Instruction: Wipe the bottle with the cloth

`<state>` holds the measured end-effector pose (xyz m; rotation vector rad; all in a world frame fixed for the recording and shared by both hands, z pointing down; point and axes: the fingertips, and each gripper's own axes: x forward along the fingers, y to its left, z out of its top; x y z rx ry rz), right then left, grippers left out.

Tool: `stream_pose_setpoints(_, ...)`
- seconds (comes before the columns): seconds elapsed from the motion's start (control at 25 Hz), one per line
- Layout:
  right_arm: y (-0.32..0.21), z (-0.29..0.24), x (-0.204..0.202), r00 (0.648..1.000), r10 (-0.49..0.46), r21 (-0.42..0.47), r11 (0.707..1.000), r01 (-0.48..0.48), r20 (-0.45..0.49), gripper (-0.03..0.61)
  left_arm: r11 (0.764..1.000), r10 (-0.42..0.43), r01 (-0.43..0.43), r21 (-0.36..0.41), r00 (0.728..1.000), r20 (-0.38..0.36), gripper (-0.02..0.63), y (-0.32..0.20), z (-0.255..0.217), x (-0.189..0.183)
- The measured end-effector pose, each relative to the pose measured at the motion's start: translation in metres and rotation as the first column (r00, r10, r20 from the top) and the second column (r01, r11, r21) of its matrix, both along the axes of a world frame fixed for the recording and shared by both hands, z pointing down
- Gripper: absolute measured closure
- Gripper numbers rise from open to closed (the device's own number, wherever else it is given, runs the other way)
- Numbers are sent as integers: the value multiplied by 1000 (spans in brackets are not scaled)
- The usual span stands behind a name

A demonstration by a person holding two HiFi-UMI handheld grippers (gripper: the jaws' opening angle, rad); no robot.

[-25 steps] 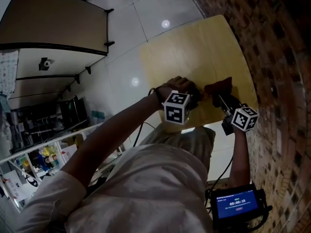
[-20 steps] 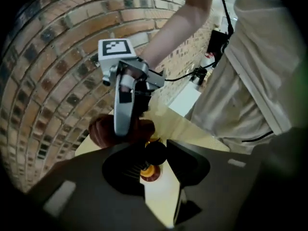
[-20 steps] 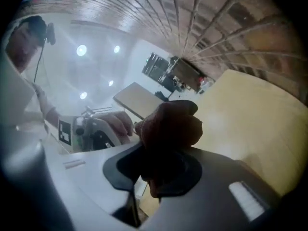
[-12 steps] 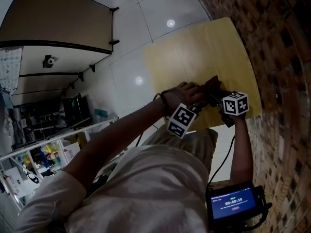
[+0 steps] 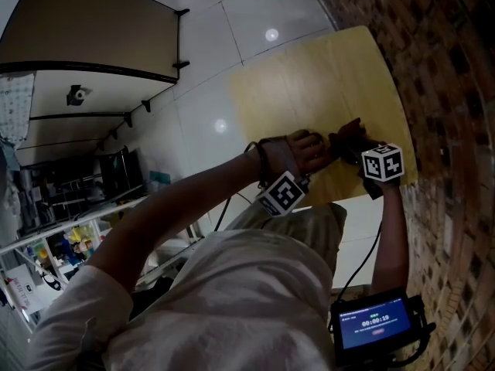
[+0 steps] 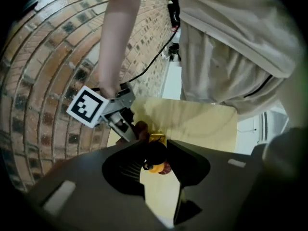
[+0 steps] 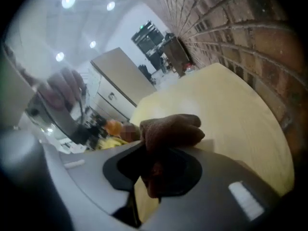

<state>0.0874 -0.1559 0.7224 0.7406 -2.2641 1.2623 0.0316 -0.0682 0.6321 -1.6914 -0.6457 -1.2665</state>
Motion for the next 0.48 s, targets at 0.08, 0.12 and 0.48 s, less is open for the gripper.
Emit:
stream_pose_setpoints(0.08, -9, -40, -14, 984, -28, 0, 1000, 29, 176, 508, 999, 34, -33, 28, 999, -17, 457, -2, -4, 0)
stream_pose_setpoints(0.12, -10, -55, -22, 969, -64, 3, 998, 65, 239, 508, 998, 50, -50, 39, 999, -17, 457, -2, -5, 0)
stream_pose_setpoints(0.48, -15, -18, -59, 966, -219, -106, 966, 234, 135, 508, 966, 219, -225, 127, 974, 55, 456, -1, -2, -3)
